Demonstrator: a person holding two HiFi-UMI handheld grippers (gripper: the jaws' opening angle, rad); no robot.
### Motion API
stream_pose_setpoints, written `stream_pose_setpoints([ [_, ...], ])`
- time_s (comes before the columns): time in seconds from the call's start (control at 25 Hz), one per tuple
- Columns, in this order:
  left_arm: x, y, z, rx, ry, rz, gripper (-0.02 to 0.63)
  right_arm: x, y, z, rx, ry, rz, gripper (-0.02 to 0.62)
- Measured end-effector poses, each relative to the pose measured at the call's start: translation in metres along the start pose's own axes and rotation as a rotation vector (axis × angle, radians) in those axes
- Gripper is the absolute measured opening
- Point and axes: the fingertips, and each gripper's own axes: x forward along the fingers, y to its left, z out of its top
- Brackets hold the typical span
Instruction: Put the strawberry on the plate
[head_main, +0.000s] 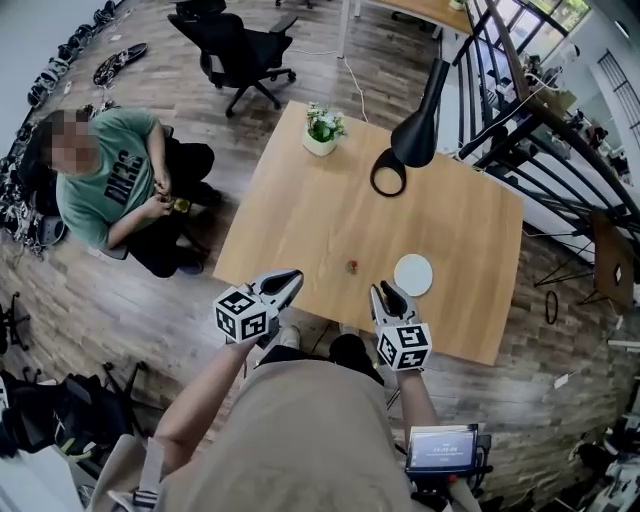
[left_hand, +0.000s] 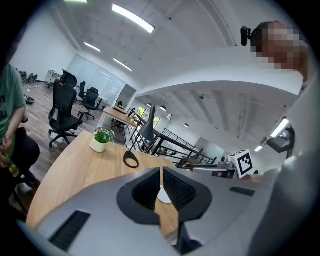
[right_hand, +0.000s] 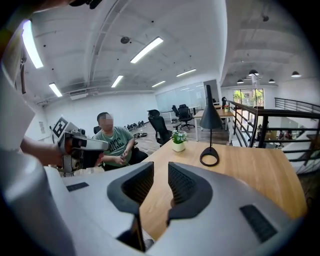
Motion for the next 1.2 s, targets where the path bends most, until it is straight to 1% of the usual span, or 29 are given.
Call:
stream_pose_setpoints([
  [0.24,0.028,0.007,-0.004,0.004,-0.004,0.053,0.002,0.028,-0.026,-0.016,-0.067,0.063,0.052,0.069],
  [0.44,0.043,0.021,-0.015,0.028,0.01,0.121,0.003,0.056,-0.042,-0.044,-0.117,0.118,0.067,0.069],
  [0.6,0.053,0.033,-0.023,-0.006,0.011,0.153,0.003,0.074,-0.053,-0.067,-0.127,0.158,0.076,0.069],
  [0.68,0.06,0.041,-0.028,-0.021,0.021,0.167,0.014,0.083,-0.059,-0.077,-0.131,0.175,0.079,0.069],
  [0.8,0.065,0.052,-0.035,-0.028,0.03,0.204,0.038,0.097,-0.066,-0.093,-0.141,0.209,0.09,0.069],
  [1.0,0.065,0.068,-0.045,-0.031,0.035,0.278,0.04,0.122,-0.067,-0.121,-0.181,0.259,0.131,0.069],
  [1.12,0.077,0.071,-0.055,-0.037,0.051,0.288,0.041,0.131,-0.076,-0.132,-0.213,0.275,0.148,0.071],
  [1.2,0.082,0.073,-0.064,-0.039,0.071,0.29,0.055,0.137,-0.078,-0.14,-0.23,0.287,0.16,0.071],
])
